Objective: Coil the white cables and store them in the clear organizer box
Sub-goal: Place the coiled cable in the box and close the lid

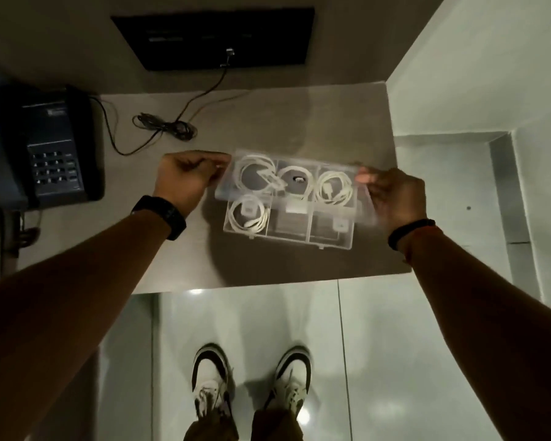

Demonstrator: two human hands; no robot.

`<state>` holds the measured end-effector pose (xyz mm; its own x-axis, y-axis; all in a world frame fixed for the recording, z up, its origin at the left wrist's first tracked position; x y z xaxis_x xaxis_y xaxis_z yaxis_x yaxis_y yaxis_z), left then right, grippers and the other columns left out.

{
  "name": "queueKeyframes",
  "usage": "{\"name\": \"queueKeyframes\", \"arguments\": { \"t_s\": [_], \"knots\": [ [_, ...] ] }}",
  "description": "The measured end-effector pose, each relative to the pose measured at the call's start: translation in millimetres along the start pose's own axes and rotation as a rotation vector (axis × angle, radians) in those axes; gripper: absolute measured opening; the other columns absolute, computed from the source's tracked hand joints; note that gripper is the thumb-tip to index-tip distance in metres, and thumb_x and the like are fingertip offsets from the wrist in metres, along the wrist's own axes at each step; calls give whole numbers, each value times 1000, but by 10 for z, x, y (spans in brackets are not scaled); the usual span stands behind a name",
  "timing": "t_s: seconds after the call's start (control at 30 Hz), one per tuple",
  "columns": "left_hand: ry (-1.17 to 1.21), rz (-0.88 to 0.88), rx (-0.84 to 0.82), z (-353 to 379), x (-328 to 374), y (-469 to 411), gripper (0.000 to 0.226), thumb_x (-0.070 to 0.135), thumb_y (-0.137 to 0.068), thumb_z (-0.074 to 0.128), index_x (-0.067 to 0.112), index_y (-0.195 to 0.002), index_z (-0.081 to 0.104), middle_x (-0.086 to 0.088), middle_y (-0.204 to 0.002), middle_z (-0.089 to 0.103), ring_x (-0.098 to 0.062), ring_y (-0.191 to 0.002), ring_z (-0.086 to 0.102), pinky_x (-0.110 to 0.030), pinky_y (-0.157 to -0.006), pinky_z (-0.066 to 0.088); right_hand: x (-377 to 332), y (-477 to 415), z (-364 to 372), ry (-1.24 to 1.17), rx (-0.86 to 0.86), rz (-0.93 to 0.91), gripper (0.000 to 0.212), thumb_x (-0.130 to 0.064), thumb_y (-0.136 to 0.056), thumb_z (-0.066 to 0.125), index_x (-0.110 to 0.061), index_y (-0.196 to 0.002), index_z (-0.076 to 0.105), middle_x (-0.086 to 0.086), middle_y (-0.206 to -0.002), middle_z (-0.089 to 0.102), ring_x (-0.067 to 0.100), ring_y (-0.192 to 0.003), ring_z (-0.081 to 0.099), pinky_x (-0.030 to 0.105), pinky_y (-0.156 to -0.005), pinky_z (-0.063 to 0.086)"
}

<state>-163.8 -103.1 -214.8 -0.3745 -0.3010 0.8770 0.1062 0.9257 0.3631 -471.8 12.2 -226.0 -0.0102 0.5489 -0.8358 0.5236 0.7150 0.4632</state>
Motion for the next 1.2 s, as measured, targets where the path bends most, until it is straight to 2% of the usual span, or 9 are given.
{"name": "queueKeyframes", "arguments": {
  "t_s": [0.1, 0.17, 0.33, 0.5, 0.6, 0.77, 0.93, 1.07, 1.2],
  "knots": [
    [3, -60, -37, 20, -133, 141, 14, 16, -78, 69, 15, -91, 74, -2, -91, 73, -10, -83, 68, -31, -85, 56, 47, 227, 72, 140, 92, -138, 11, -7, -77, 71, -14, -84, 76, -5, -90, 71, 9, -85, 65, 25, -85, 50],
    [-137, -66, -68, 70, -187, 203, 36, 28, -65, 82, 18, -98, 73, 2, -95, 73, -8, -88, 68, -25, -86, 53, 55, 294, 181, 322, 91, -228, 33, -13, -75, 76, -10, -106, 69, -4, -108, 60, 7, -98, 55, 17, -92, 42],
    [-355, -19, -47, 92, -335, 293, 46, 19, -62, 84, 17, -106, 70, -6, -108, 70, -20, -98, 64, -32, -94, 49, 187, 383, 210, 352, 169, -99, 50, -23, -65, 82, -13, -110, 62, 0, -100, 65, 12, -86, 56, 20, -71, 42],
    [-719, 551, -112, 209, -177, 448, 35, 8, -71, 74, 11, -106, 70, -19, -127, 57, -39, -115, 53, -45, -95, 48, 360, 455, 279, 580, 108, -111, 61, -26, -69, 81, -19, -125, 57, 12, -127, 55, 28, -112, 54, 33, -98, 45],
    [-889, 842, -315, 398, -228, 596, 30, 13, -78, 68, 7, -107, 69, -21, -124, 61, -43, -117, 53, -50, -96, 48, 336, 516, 400, 795, 70, -289, 29, -20, -81, 70, -18, -110, 69, 11, -126, 53, 32, -116, 48, 32, -98, 37],
    [-1116, 776, -431, 453, -448, 616, 55, 33, -85, 61, 6, -132, 48, -21, -145, 39, -41, -138, 28, -50, -110, 33, 341, 752, 554, 887, 26, -483, 29, -21, -79, 65, -6, -104, 70, 14, -114, 58, 35, -112, 48, 42, -92, 46],
    [-1120, 727, -353, 480, -364, 614, 51, 34, -83, 63, 13, -128, 54, -15, -142, 46, -38, -135, 32, -49, -100, 43, 414, 796, 523, 1086, -123, -541, 64, -40, -74, 72, -9, -127, 56, 14, -131, 50, 35, -125, 38, 48, -101, 41],
    [-1065, 748, -304, 477, -373, 619, 47, 30, -74, 73, 10, -115, 64, -18, -127, 59, -43, -124, 45, -52, -89, 51, 466, 752, 560, 1091, -99, -534, 63, -36, -76, 73, -10, -129, 55, 13, -133, 48, 32, -127, 33, 41, -101, 41],
    [-1014, 819, -255, 471, -369, 592, 44, 28, -63, 81, 9, -101, 70, -18, -109, 67, -45, -108, 57, -50, -77, 56, 504, 774, 558, 1115, -43, -621, 59, -31, -71, 78, -4, -121, 61, 19, -118, 59, 42, -117, 47, 46, -88, 52]
  ]
}}
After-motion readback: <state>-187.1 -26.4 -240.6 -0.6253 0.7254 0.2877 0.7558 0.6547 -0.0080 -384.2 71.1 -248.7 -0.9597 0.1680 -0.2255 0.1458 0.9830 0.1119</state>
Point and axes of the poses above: each hand's wrist, its own y-axis away from the middle knuckle, its own z-axis out of the palm, x = y × z, the point moved 6 cm from there along -y, towards the middle knuckle
